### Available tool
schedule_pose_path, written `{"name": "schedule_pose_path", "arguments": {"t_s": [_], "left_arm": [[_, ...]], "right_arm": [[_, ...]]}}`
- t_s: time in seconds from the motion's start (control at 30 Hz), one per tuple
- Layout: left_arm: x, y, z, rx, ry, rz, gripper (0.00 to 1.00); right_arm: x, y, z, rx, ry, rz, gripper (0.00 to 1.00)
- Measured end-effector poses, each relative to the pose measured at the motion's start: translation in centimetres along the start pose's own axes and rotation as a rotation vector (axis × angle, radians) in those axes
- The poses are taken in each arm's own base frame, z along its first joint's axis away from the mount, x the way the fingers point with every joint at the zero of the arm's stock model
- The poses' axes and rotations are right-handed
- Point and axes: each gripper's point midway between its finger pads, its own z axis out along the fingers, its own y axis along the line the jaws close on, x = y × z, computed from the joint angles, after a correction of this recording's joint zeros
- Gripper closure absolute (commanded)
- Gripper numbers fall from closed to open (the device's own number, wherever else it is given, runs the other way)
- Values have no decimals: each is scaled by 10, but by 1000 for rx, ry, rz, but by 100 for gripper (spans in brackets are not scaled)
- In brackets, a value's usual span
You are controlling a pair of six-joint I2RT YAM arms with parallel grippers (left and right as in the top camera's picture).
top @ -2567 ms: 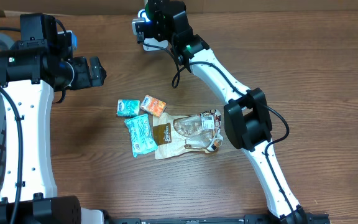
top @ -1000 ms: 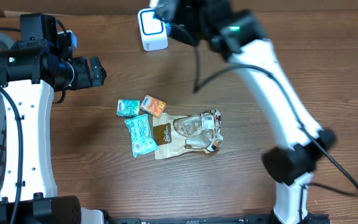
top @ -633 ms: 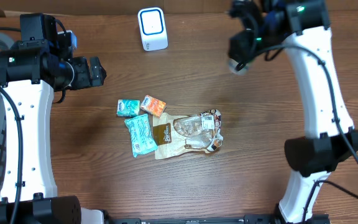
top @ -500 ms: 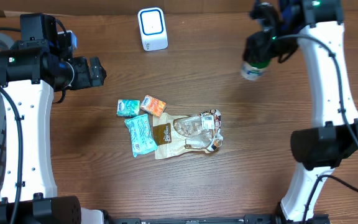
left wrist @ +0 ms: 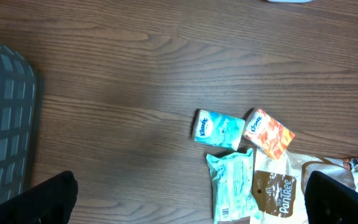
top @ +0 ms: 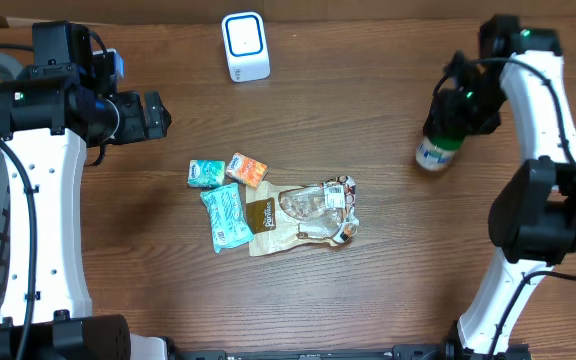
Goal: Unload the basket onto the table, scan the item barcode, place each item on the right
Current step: 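Carry the green-capped jar right and lower it onto the table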
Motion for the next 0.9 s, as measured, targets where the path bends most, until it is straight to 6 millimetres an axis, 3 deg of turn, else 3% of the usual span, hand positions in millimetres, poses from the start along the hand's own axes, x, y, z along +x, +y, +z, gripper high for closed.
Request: {"name": "schedule_pose_path", "arguments": {"t_s": [0.13,0.3,0.47,0.53,0.6,0.63,0.9], "left_arm": [[0,0,0,0,0,0,0],[0,0,0,0,0,0,0],[0,0,0,0,0,0,0],[0,0,0,0,0,0,0],[0,0,0,0,0,0,0],[0,0,0,0,0,0,1],[0,0,0,0,0,0,0]], "right_arm": [[-4,-17,25,86,-10,53,77],[-22,-31,24,155,-90,99,75],[-22,-35,23,181,-92,115,68],[-19,-36,23,186,-76,119,50],[-11,-36,24,189,-48,128,4],[-7,-36,24,188,-31,128,0],[6,-31,19,173,24,149,0]]}}
